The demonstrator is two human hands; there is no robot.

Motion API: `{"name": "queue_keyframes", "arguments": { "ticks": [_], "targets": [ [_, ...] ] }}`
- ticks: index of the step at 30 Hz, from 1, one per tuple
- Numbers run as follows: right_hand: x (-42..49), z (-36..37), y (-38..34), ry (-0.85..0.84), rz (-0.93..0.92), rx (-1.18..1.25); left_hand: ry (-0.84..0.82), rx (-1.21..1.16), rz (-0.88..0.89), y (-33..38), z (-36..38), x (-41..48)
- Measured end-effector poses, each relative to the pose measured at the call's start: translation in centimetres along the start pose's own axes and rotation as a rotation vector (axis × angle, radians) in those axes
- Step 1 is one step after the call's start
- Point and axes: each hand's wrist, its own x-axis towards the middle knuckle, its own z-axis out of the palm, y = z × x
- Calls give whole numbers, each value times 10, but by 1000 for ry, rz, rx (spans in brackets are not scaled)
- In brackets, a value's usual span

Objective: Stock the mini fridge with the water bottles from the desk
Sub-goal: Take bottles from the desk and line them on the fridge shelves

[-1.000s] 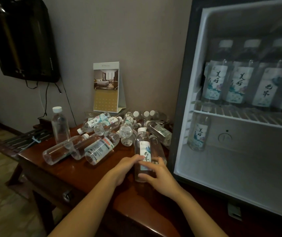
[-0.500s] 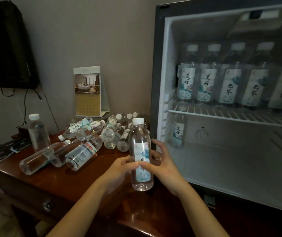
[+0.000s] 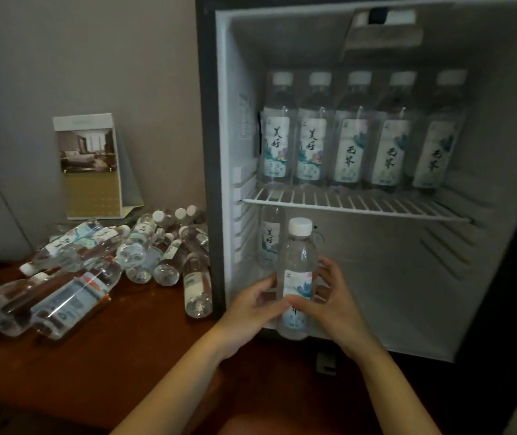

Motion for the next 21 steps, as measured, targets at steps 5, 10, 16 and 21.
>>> {"name": "queue_keyframes", "arguments": {
  "ticks": [5,10,16,21],
  "targets": [
    [27,-11,17,59,10,-44,51,37,41,-7,11,25],
    [62,-14,29,81,51,-77,267,154,65,-12,19,55],
    [95,-14,35,120,63,-101,388,171,50,-18,18,90],
    [115,-12,44,201,88,-68,373,175,28,-29,15,98]
  ]
}}
